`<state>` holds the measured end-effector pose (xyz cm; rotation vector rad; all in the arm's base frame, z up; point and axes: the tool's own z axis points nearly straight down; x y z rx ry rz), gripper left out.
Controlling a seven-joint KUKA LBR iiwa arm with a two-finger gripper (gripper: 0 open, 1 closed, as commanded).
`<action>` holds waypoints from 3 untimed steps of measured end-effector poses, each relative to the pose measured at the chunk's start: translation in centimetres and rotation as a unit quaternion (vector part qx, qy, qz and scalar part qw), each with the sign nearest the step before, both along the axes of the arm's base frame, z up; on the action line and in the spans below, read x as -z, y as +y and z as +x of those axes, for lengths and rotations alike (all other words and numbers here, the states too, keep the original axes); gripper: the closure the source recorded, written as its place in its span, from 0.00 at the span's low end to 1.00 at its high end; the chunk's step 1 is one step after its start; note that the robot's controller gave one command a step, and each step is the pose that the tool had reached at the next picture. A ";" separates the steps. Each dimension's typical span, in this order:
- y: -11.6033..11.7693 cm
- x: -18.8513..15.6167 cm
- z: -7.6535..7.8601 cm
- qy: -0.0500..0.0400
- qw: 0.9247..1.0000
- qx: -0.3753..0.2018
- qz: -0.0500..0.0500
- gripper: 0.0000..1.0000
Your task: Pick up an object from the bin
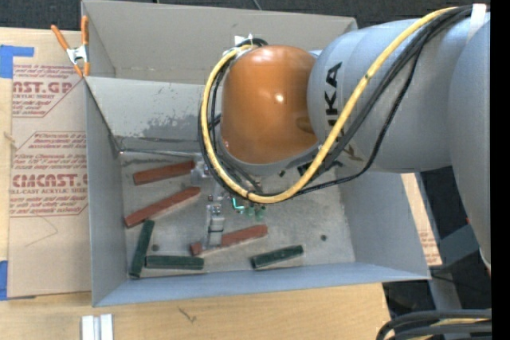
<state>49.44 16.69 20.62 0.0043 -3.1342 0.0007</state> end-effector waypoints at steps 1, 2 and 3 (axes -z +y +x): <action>-0.1 -0.4 0.2 -0.004 1.000 0.001 0.001 0.00; -4.5 4.9 3.6 -0.008 1.000 0.002 0.002 0.00; -4.5 10.5 2.9 -0.005 0.998 -0.061 0.000 0.00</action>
Offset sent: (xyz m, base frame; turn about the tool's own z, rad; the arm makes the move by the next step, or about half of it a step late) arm 0.0612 -0.0877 -0.0995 0.0144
